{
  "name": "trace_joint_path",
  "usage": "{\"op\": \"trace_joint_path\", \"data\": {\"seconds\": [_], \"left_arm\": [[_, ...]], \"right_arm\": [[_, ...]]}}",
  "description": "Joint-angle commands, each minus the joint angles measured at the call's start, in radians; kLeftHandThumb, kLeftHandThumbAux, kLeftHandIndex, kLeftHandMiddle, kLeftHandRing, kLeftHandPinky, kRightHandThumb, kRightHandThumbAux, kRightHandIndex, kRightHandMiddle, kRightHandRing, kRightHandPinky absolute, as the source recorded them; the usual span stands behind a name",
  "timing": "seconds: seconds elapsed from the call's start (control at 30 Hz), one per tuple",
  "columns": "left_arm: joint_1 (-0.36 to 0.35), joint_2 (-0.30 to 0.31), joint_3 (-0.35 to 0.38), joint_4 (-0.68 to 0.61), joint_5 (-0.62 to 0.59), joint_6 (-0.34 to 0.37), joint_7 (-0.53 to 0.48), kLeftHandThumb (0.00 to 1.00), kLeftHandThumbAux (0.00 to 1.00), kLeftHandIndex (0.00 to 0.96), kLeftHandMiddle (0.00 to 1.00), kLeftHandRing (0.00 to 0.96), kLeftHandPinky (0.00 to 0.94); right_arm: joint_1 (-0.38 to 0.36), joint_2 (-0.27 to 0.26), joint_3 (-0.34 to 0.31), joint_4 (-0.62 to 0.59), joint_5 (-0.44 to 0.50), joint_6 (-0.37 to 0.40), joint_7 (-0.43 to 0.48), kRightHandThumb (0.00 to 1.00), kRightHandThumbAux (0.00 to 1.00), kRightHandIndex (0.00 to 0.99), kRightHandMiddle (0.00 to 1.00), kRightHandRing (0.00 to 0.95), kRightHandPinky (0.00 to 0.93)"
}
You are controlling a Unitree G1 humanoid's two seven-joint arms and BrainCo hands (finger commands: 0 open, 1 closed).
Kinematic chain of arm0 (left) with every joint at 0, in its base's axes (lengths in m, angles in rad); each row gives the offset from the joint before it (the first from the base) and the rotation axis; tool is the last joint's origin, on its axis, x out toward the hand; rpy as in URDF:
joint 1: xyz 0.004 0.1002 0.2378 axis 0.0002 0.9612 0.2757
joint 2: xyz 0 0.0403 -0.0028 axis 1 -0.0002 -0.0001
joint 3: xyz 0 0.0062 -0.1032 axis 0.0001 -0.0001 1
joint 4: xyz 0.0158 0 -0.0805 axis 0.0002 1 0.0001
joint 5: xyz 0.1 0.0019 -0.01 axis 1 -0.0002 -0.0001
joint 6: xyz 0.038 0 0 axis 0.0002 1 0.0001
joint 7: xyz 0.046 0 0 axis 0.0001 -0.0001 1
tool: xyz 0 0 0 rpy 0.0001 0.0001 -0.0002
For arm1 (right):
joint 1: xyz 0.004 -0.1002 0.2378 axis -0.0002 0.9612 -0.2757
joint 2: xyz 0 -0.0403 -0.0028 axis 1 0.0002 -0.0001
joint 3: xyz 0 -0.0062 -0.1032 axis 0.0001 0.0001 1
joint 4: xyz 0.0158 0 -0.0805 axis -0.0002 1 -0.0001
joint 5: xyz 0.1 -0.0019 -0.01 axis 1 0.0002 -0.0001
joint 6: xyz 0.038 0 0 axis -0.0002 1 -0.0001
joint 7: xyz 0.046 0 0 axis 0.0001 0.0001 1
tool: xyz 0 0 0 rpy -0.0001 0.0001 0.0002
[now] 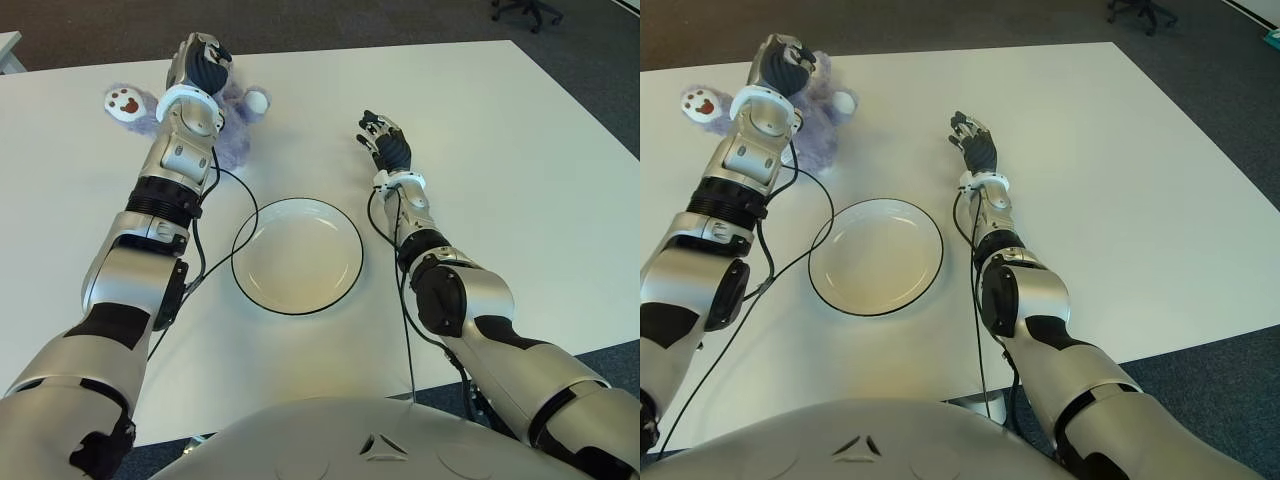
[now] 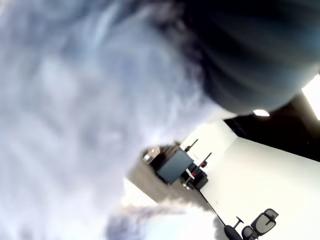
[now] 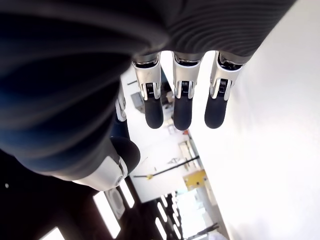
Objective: Put the doll into the plate.
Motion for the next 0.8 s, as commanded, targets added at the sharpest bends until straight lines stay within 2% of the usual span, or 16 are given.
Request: {"op": "trace_joint_path", "data": {"seconds": [0.03,0.33,0.6,0.8], "left_arm": [[-0.008,0.006,-0.006,0.001,0.016,0.023,-0.026,0.733,0.689,0.445,0.831,0.855,0.866],[-0.047,0.001,0.013,0.038,-0.002,0.033,-0.045,0.737,0.69,0.445,0.832,0.854,0.86],[-0.087,-0.003,0.026,0.101,-0.022,0.004,-0.049,0.741,0.689,0.445,0.832,0.857,0.864],[-0.126,0.002,0.027,0.141,-0.028,-0.016,-0.061,0.743,0.689,0.445,0.833,0.857,0.865]], "right_arm": [[0.051,0.025,0.0,0.047,-0.001,0.062,-0.02,0.711,0.734,0.4,0.14,0.126,0.167],[0.042,0.027,0.021,0.051,-0.029,0.079,-0.058,0.707,0.732,0.401,0.136,0.112,0.15],[0.05,0.027,0.029,0.053,-0.042,0.062,-0.063,0.703,0.732,0.401,0.136,0.107,0.141],[0.043,0.025,0.035,0.054,-0.043,0.079,-0.075,0.702,0.731,0.402,0.138,0.112,0.15]]}}
